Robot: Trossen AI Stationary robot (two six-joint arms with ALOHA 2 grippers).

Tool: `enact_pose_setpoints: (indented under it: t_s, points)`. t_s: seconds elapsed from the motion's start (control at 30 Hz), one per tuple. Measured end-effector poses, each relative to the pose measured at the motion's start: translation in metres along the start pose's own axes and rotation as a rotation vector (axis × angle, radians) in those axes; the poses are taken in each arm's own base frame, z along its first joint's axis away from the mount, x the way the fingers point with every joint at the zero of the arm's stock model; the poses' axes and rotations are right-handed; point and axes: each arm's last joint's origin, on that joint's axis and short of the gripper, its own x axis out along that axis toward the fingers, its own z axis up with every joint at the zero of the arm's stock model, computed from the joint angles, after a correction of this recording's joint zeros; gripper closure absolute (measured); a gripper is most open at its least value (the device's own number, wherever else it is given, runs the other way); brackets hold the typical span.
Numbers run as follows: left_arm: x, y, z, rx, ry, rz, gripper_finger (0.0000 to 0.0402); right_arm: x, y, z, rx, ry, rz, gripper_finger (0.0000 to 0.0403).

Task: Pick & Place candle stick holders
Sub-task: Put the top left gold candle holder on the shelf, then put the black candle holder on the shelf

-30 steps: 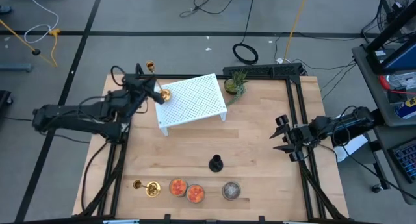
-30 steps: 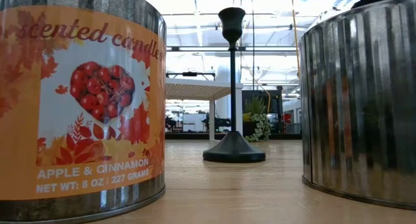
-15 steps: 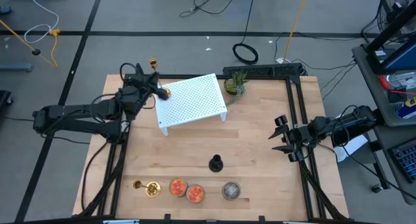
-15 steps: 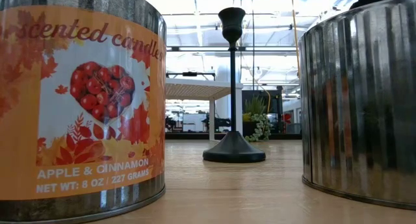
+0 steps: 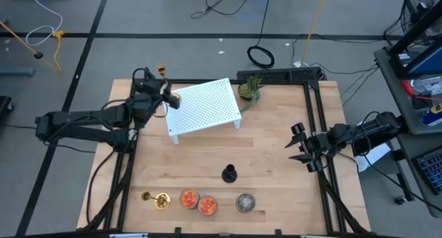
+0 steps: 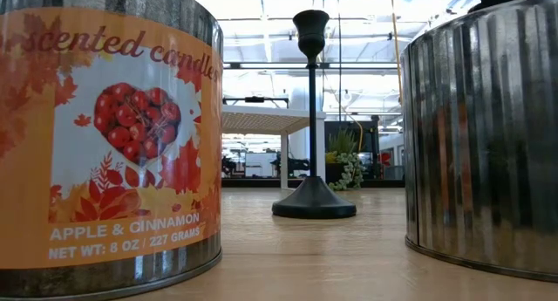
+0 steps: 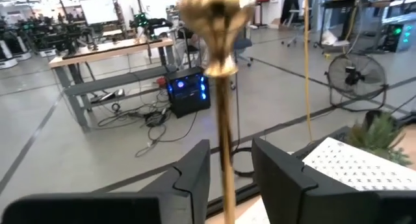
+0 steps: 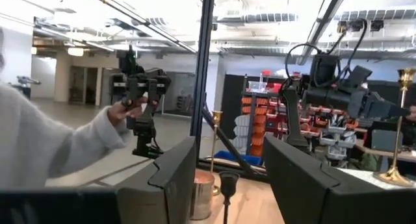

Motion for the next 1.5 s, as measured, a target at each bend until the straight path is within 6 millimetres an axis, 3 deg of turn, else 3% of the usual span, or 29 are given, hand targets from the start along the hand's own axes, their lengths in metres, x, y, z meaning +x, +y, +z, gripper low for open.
enact_pose_setpoints:
  t_s: [0.3,0.63,0.8,1.17,1.5]
  points:
    - [-0.015,0.001,0.006,-0.001,-0.033,-0.025,0.0273,0.004,-0.006,-0.007,0.048,0.065,-0.222,0.0227]
    - [-0.035,0.0,0.011,-0.03,-0.06,-0.126,0.0273,0.015,-0.007,-0.013,0.143,0.07,-0.231,0.0227]
    - [-0.047,-0.005,0.012,-0.036,-0.069,-0.206,0.0273,0.022,-0.006,-0.028,0.139,0.2,-0.232,0.0227]
    - [-0.077,-0.019,0.013,0.063,-0.115,-0.429,0.0273,0.068,-0.008,-0.035,0.174,0.36,-0.24,0.0227]
    - [-0.089,-0.022,0.012,0.087,-0.126,-0.505,0.0273,0.125,-0.017,-0.063,0.246,0.495,-0.272,0.0227]
